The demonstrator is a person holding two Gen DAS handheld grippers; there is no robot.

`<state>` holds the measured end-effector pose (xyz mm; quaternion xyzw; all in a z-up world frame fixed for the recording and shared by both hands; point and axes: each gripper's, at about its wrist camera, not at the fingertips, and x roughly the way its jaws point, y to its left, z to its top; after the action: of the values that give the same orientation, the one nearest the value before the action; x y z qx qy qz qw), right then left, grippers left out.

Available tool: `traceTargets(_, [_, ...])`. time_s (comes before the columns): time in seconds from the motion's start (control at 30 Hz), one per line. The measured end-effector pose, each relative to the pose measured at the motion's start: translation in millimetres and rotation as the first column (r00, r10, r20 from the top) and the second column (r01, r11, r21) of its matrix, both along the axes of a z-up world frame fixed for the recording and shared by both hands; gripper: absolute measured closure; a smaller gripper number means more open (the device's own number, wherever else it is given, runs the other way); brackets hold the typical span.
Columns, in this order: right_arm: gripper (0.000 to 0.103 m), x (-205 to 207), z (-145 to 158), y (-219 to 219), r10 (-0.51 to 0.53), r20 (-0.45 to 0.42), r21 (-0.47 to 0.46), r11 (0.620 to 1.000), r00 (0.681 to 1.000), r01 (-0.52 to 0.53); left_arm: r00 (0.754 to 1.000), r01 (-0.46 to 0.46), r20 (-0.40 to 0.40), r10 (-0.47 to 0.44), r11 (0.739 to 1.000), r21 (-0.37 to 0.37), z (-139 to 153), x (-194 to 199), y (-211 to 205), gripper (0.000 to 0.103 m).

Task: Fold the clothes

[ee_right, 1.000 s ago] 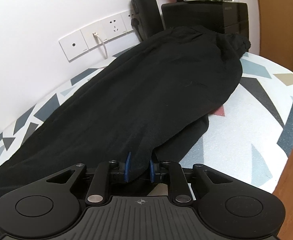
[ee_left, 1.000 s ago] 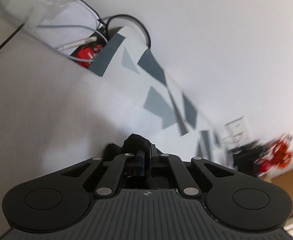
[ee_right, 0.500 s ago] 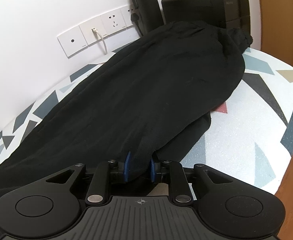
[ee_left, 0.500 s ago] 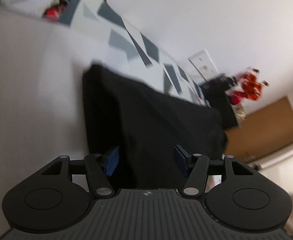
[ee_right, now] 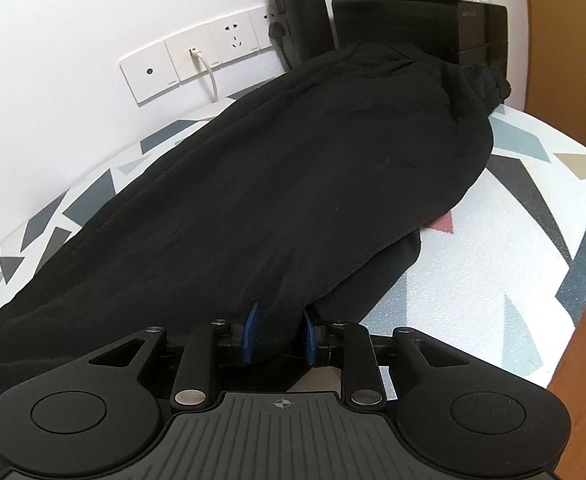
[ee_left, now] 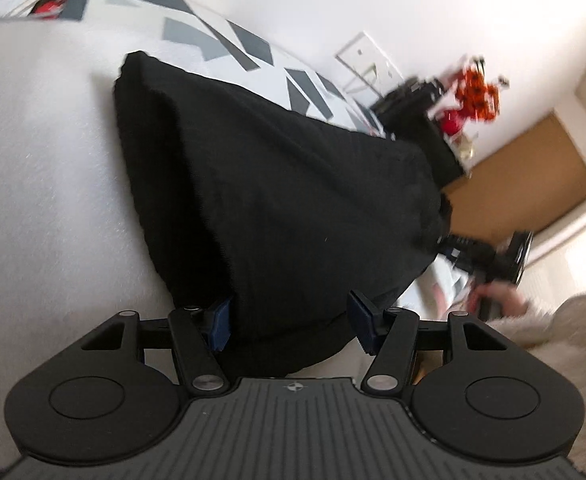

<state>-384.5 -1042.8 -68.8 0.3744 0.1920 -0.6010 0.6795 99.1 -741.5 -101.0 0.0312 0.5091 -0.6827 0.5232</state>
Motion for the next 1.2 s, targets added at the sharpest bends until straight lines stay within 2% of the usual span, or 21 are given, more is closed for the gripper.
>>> traceTargets(0.07, [0.084, -0.9, 2.2, -2.2, 0.001, 0.009, -0.003, 1.0, 1.0, -0.001, 0.999, -0.01, -0.037, 0.013, 0.997, 0.078, -3.8, 3.7, -4.8, 0.087])
traceTargets(0.1, [0.09, -1.6, 4.6, -3.3, 0.005, 0.009, -0.008, 1.0, 1.0, -0.005, 0.997, -0.019, -0.07, 0.029, 0.991, 0.129, -6.1, 7.3, -7.2, 0.099])
traceTargets(0.13, [0.094, -2.9, 9.2, -2.3, 0.005, 0.013, -0.027, 1.0, 1.0, -0.005, 0.992, -0.04, -0.113, 0.058, 0.987, 0.154, -5.6, 13.1, -6.9, 0.099])
traceTargets(0.2, [0.097, -6.0, 19.9, 1.4, 0.001, 0.024, -0.072, 0.997, 1.0, 0.001, 0.968, -0.105, -0.211, 0.133, 0.985, 0.137, 3.3, 29.1, 0.3, 0.099])
traceTargets(0.27, [0.099, -9.5, 29.0, 6.6, -0.007, 0.034, -0.097, 0.995, 0.999, 0.011, 0.956, -0.132, -0.25, 0.156, 0.985, 0.11, 16.3, 40.5, 7.5, 0.099])
traceTargets(0.37, [0.099, -14.6, 34.8, 12.3, -0.019, 0.038, -0.103, 0.994, 0.999, 0.023, 0.953, -0.14, -0.25, 0.17, 0.981, 0.133, 16.9, 48.4, 12.2, 0.099])
traceTargets(0.43, [0.099, -15.8, 30.0, 12.8, -0.025, 0.031, -0.085, 0.996, 0.999, 0.028, 0.954, -0.132, -0.244, 0.177, 0.973, 0.189, 3.5, 47.6, 11.5, 0.099])
traceTargets(0.57, [0.099, -17.6, 20.5, 11.1, -0.047, 0.04, -0.048, 0.998, 0.998, 0.049, 0.948, -0.109, -0.266, 0.174, 0.964, 0.242, -20.2, 37.7, 10.6, 0.098])
traceTargets(0.6, [0.099, -16.9, 19.5, 11.1, -0.046, 0.045, -0.042, 0.998, 0.998, 0.048, 0.946, -0.112, -0.272, 0.176, 0.965, 0.235, -21.3, 35.9, 11.3, 0.092])
traceTargets(0.67, [0.094, -16.2, 17.4, 10.2, -0.04, 0.052, -0.03, 0.999, 0.998, 0.042, 0.946, -0.106, -0.28, 0.165, 0.971, 0.213, -19.2, 33.0, 12.4, 0.071])
traceTargets(0.7, [0.087, -15.8, 16.3, 9.7, -0.037, 0.056, -0.025, 0.999, 0.998, 0.038, 0.946, -0.101, -0.284, 0.157, 0.974, 0.201, -17.7, 31.6, 12.7, 0.062])
traceTargets(0.73, [0.076, -15.8, 14.9, 9.0, -0.037, 0.059, -0.019, 0.999, 0.998, 0.038, 0.948, -0.095, -0.281, 0.148, 0.976, 0.194, -16.4, 29.6, 11.8, 0.06])
traceTargets(0.77, [0.074, -15.7, 13.7, 8.7, -0.038, 0.057, -0.017, 0.999, 0.998, 0.039, 0.954, -0.087, -0.268, 0.138, 0.977, 0.192, -15.4, 26.7, 9.3, 0.06])
traceTargets(0.8, [0.076, -15.4, 12.6, 8.6, -0.039, 0.054, -0.015, 0.999, 0.998, 0.04, 0.958, -0.079, -0.255, 0.128, 0.978, 0.191, -14.4, 23.8, 6.7, 0.068])
traceTargets(0.83, [0.088, -15.2, 11.4, 8.4, -0.041, 0.051, -0.013, 0.999, 0.998, 0.041, 0.963, -0.067, -0.243, 0.114, 0.979, 0.194, -13.5, 21.4, 3.2, 0.1])
traceTargets(0.87, [0.097, -15.0, 10.3, 8.3, -0.042, 0.048, -0.011, 0.999, 0.998, 0.042, 0.968, -0.053, -0.228, 0.101, 0.977, 0.208, -12.5, 20.2, 0.1, 0.099])
traceTargets(0.9, [0.099, -14.5, 10.5, 8.9, -0.041, 0.04, -0.012, 0.999, 0.998, 0.041, 0.971, -0.047, -0.218, 0.097, 0.973, 0.226, -11.9, 20.9, 0.5, 0.099])
traceTargets(1.03, [0.097, -12.4, 12.2, 11.9, -0.036, 0.006, -0.019, 0.999, 0.999, 0.036, 0.969, -0.024, -0.229, 0.09, 0.961, 0.277, -17.6, 29.2, 10.0, 0.098])
traceTargets(1.07, [0.096, -12.1, 11.0, 12.0, -0.042, 0.007, -0.011, 0.999, 0.999, 0.042, 0.969, -0.019, -0.233, 0.085, 0.962, 0.271, -17.2, 31.0, 10.3, 0.094])
traceTargets(1.13, [0.082, -14.0, 8.7, 13.2, -0.07, 0.02, 0.001, 0.998, 0.997, 0.07, 0.962, -0.04, -0.25, 0.104, 0.968, 0.247, -13.4, 37.2, 7.2, 0.056])
traceTargets(1.2, [0.078, -15.9, 7.4, 14.5, -0.083, 0.043, 0.007, 0.997, 0.996, 0.083, 0.952, -0.099, -0.265, 0.153, 0.974, 0.203, -5.3, 46.3, -6.0, 0.039])
